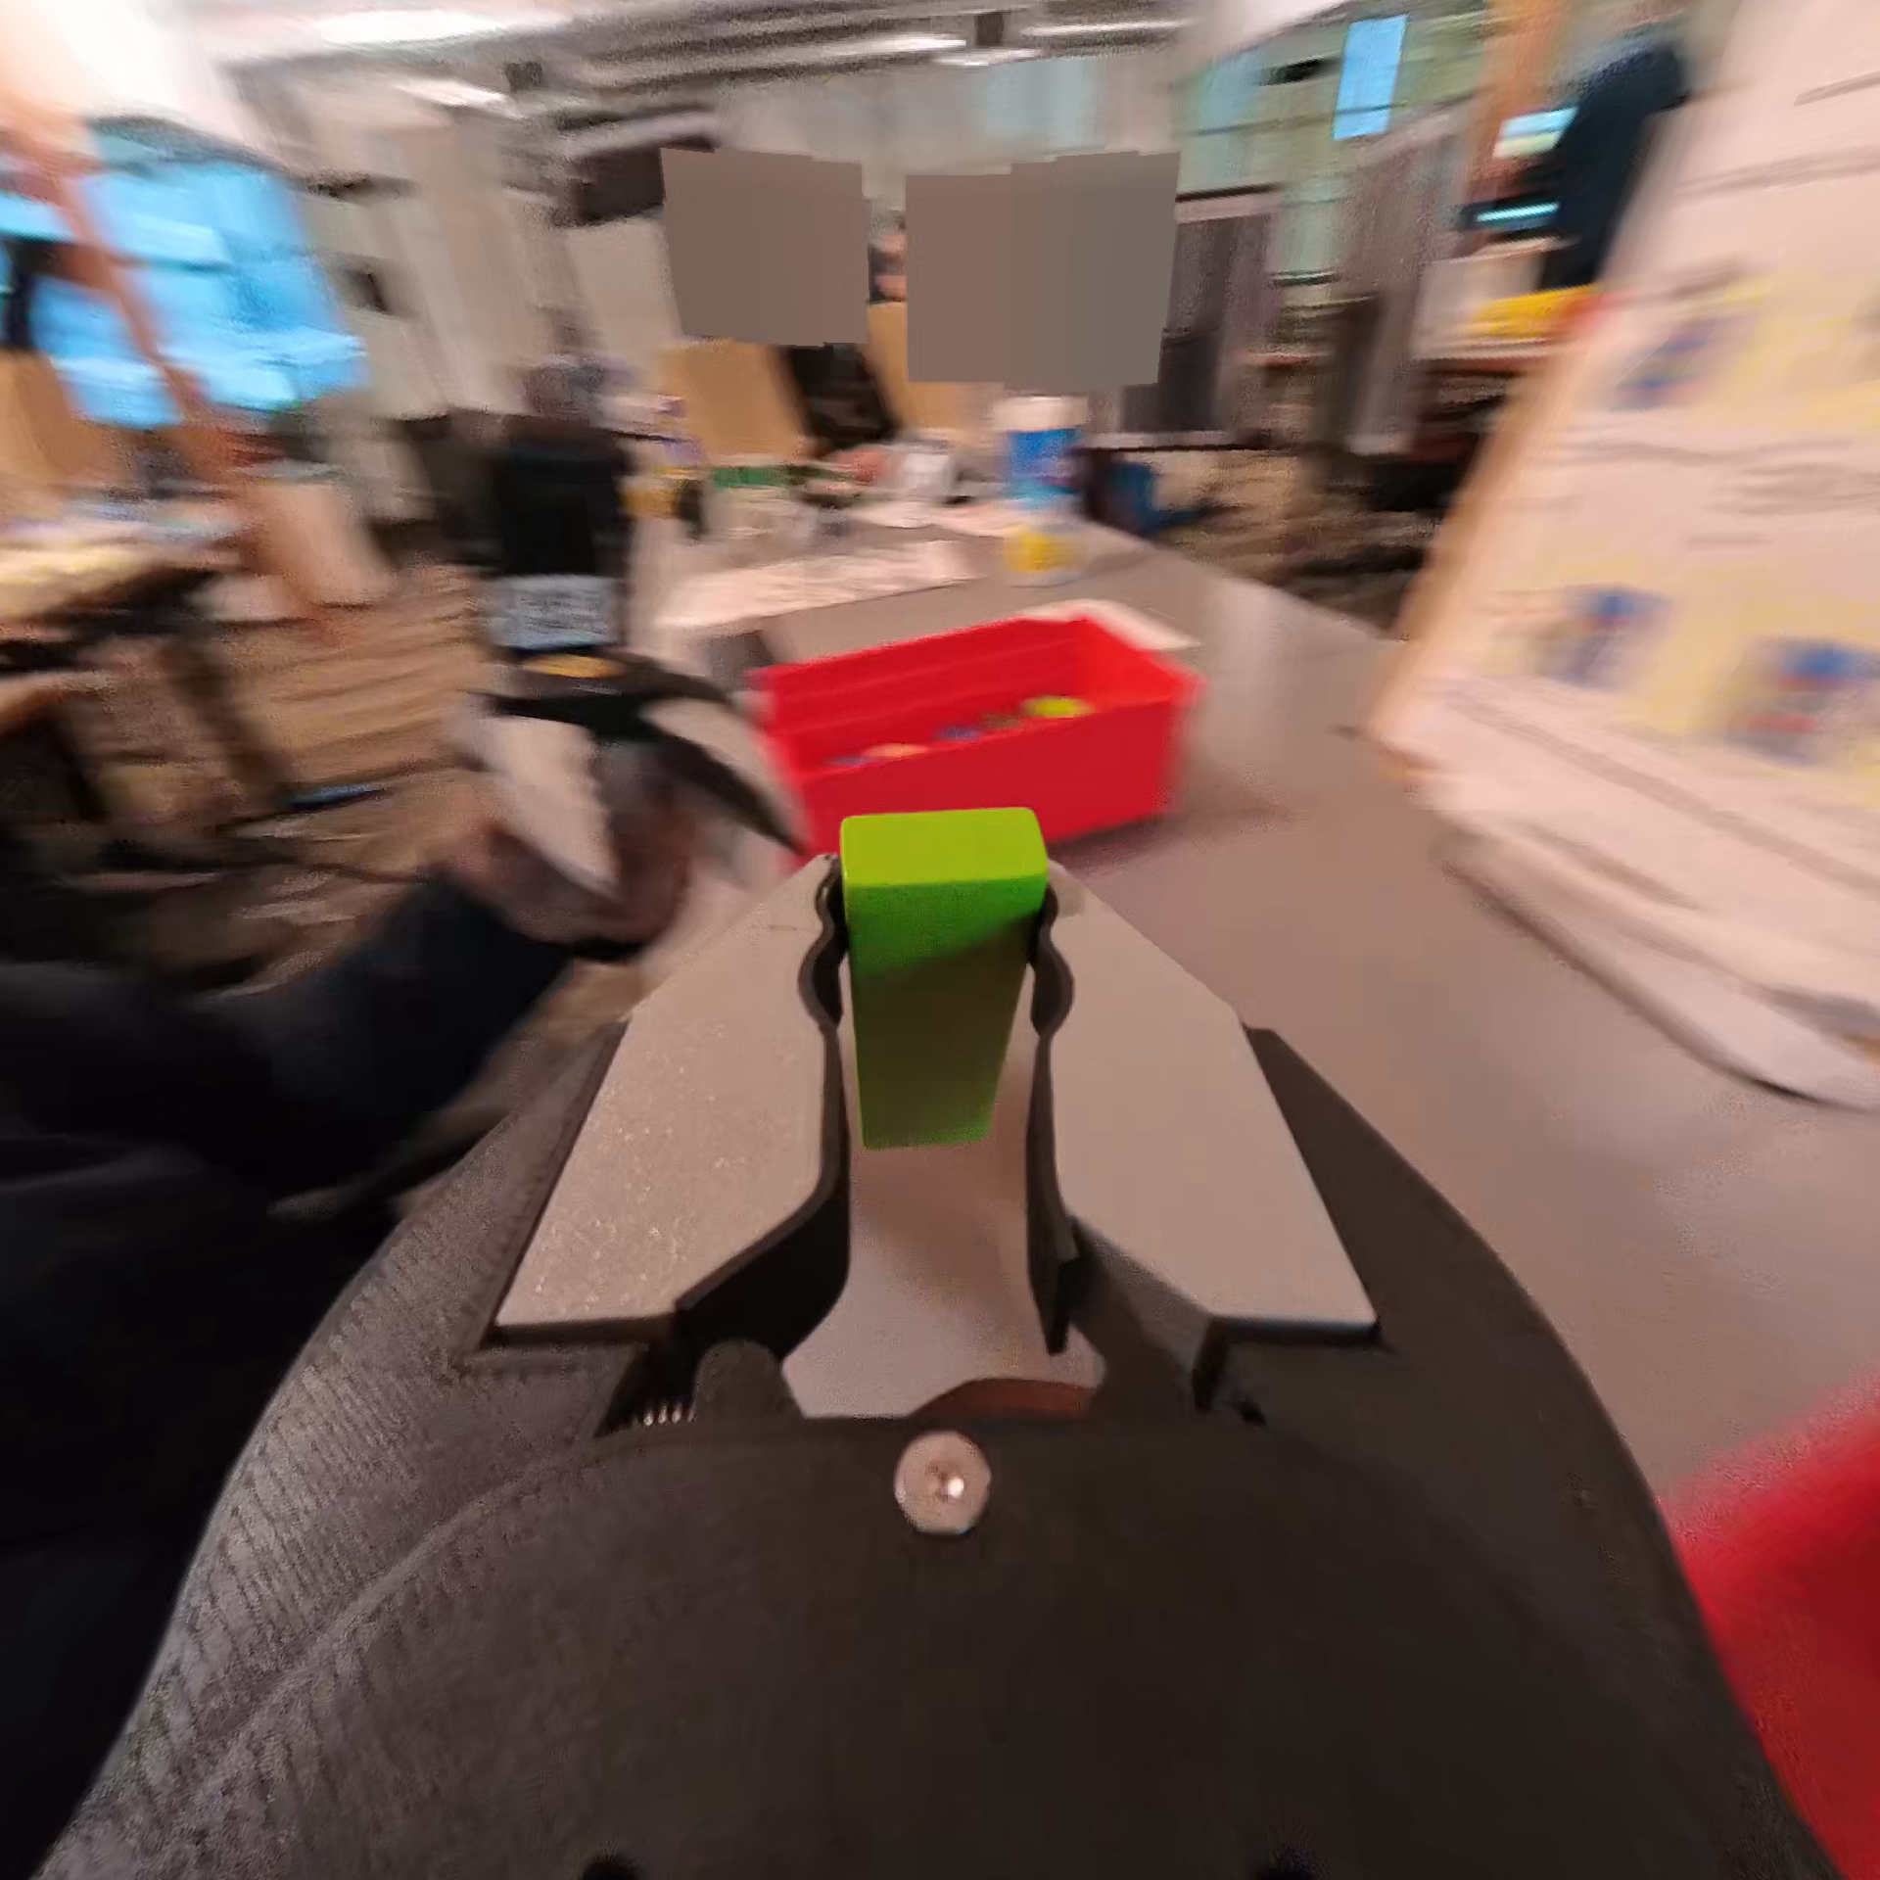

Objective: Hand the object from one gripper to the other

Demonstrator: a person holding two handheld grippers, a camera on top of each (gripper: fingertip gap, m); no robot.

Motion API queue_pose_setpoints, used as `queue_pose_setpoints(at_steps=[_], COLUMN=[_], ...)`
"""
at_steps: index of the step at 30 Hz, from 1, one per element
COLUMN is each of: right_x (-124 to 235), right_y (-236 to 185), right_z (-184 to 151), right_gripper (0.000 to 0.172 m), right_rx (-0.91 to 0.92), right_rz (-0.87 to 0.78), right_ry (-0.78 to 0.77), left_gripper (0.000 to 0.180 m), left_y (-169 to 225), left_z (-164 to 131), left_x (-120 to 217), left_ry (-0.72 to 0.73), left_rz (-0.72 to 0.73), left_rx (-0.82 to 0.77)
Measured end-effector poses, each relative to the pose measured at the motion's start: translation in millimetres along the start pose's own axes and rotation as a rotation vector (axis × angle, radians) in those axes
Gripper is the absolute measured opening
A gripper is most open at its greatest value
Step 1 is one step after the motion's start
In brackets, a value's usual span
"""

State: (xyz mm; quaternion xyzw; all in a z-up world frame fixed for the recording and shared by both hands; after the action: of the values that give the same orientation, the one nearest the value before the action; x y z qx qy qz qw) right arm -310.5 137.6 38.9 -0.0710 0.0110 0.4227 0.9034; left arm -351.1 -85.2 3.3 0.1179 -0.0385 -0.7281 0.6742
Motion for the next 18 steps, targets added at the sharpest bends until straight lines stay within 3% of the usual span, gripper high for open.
queue_pose_setpoints(at_steps=[2,4,6,9,11,16,18], right_x=[38,75,96,98,93,76,72], right_y=[52,108,153,200,223,259,267], right_z=[12,12,-5,-53,-82,-122,-132], right_gripper=[0.032,0.032,0.032,0.032,0.032,0.032,0.032], right_rx=[0.111,0.112,0.035,-0.025,-0.037,-0.120,-0.123], right_rz=[-0.318,-0.583,-0.709,-0.777,-0.809,-0.822,-0.818], right_ry=[-0.090,-0.247,-0.432,-0.726,-0.861,-0.964,-1.008], left_gripper=[0.047,0.047,0.047,0.046,0.046,0.046,0.046], left_y=[-13,-26,-34,-44,-58,-113,-139], left_z=[11,22,29,29,25,15,11], left_x=[29,60,86,117,142,218,243], left_ry=[-0.030,-0.032,0.005,-0.004,-0.076,-0.323,-0.402], left_rz=[0.133,0.261,0.336,0.441,0.597,0.961,1.044], left_rx=[-0.014,-0.016,-0.017,-0.035,-0.067,-0.026,0.031])
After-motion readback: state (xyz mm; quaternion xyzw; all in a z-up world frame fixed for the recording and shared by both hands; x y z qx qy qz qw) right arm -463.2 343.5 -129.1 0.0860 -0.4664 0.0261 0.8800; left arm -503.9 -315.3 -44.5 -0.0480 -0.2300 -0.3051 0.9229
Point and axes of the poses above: each gripper's, where its closed fingertips meet, x back along the fingers, z out of its top, y = z × x across the jaws, the point moved 8 cm from there along x, back along the fingers, and after that the axes turned 10 degrees about y, right-handed, at the moved point
